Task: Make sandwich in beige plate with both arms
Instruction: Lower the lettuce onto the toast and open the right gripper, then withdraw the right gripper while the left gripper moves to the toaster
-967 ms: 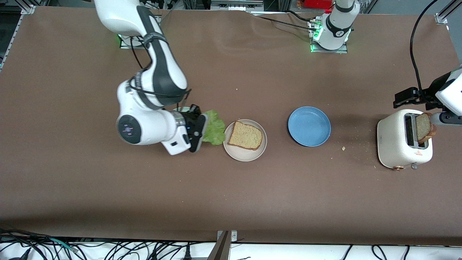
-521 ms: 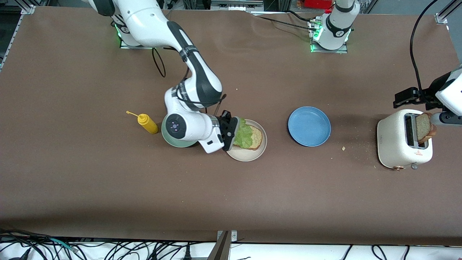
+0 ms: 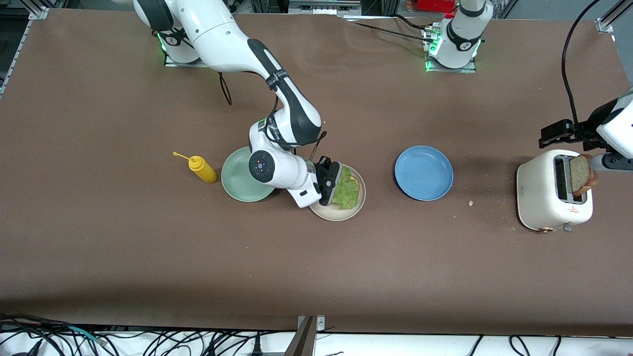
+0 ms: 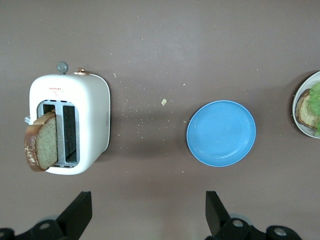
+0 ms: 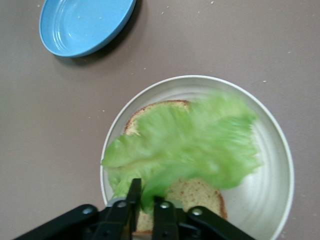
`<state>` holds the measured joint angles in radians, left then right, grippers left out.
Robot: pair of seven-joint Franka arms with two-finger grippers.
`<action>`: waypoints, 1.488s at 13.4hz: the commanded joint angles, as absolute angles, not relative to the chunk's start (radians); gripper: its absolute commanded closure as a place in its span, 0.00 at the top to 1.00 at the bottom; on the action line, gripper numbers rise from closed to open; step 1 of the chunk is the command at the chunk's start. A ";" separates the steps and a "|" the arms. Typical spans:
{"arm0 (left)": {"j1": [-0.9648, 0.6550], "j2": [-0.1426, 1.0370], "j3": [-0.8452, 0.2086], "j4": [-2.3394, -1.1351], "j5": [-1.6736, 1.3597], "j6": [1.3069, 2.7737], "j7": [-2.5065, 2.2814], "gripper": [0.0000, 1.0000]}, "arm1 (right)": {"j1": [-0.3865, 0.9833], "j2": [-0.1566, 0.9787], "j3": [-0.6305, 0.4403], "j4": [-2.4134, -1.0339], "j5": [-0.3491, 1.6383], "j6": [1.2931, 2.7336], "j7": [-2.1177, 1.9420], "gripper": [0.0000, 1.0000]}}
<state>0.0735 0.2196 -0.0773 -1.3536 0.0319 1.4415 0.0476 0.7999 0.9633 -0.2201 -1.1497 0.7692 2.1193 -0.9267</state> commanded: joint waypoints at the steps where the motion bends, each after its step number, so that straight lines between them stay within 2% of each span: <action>1: 0.075 0.213 -0.075 -1.344 0.008 1.427 0.041 1.00 | 0.798 0.951 -0.219 -1.158 0.721 2.131 -0.953 1.00; 3: 0.075 0.213 -0.075 -1.344 0.008 1.427 0.041 1.00 | 0.798 0.936 -0.221 -1.160 0.721 2.114 -0.945 1.00; 5: 0.075 0.215 -0.075 -1.344 0.008 1.430 0.041 1.00 | 0.776 0.896 -0.247 -1.160 0.721 1.992 -0.940 1.00; 8: 0.075 0.215 -0.074 -1.344 0.014 1.433 0.041 1.00 | 0.769 0.818 -0.391 -1.158 0.721 1.724 -0.942 1.00; 11: 0.077 0.215 -0.074 -1.347 0.020 1.436 0.048 1.00 | 0.769 0.750 -0.581 -1.157 0.724 1.449 -0.953 1.00; 13: 0.077 0.215 -0.074 -1.348 0.020 1.445 0.048 1.00 | 0.770 0.710 -0.701 -1.154 0.727 1.317 -0.950 1.00; 15: 0.077 0.212 -0.074 -1.351 0.020 1.443 0.049 1.00 | 0.772 0.693 -0.806 -1.152 0.697 1.238 -0.948 1.00; 20: 0.077 0.201 -0.074 -1.367 0.021 1.451 0.049 1.00 | 0.770 0.693 -1.010 -1.154 0.663 1.169 -0.950 1.00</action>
<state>0.0742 0.2196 -0.0754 -1.3536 0.0319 1.4437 0.0476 0.7540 0.6988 -0.9452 -1.1428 0.6942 1.2138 -0.9447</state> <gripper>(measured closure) 0.000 0.000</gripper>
